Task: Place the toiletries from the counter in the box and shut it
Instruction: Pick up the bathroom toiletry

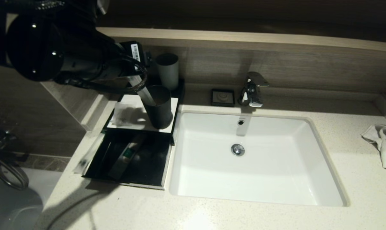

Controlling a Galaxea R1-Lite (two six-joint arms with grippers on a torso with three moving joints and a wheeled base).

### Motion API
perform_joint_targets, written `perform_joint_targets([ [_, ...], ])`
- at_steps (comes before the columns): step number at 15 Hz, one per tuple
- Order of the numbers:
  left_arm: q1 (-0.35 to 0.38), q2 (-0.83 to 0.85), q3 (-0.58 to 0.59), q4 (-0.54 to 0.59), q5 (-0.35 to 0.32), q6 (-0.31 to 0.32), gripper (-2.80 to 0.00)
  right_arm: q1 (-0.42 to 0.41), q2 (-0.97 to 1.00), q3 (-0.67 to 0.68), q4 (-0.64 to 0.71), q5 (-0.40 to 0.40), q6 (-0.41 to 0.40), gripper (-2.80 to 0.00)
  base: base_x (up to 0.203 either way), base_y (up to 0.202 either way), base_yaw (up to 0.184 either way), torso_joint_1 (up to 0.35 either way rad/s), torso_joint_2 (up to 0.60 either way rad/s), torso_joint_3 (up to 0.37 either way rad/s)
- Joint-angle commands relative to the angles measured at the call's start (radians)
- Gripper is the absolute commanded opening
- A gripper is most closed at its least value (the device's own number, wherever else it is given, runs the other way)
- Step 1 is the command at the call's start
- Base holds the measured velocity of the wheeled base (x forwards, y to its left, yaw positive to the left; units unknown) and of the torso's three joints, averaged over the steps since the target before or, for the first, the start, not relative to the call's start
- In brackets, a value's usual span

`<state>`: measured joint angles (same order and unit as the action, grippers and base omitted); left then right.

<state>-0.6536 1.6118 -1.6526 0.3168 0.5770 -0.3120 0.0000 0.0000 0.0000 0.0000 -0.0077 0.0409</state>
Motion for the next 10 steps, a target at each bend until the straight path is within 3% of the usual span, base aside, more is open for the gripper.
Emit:
perform_joint_targets([
  [1, 0.0, 0.016, -0.001, 0.001, 0.012, -0.025, 0.0, 0.0, 0.0, 0.0, 0.0, 0.0, 0.001, -2.8, 0.0, 0.0, 0.0, 0.0, 0.0, 0.0],
  [9, 0.002, 0.019, -0.006, -0.015, 0.014, -0.09, 0.0, 0.0, 0.0, 0.0, 0.0, 0.0, 0.001, -2.8, 0.0, 0.0, 0.0, 0.0, 0.0, 0.0],
  [10, 0.0, 0.019, -0.006, -0.015, 0.015, -0.094, -2.8, 0.0, 0.0, 0.0, 0.0, 0.0, 0.001, -2.8, 0.0, 0.0, 0.0, 0.0, 0.0, 0.0],
])
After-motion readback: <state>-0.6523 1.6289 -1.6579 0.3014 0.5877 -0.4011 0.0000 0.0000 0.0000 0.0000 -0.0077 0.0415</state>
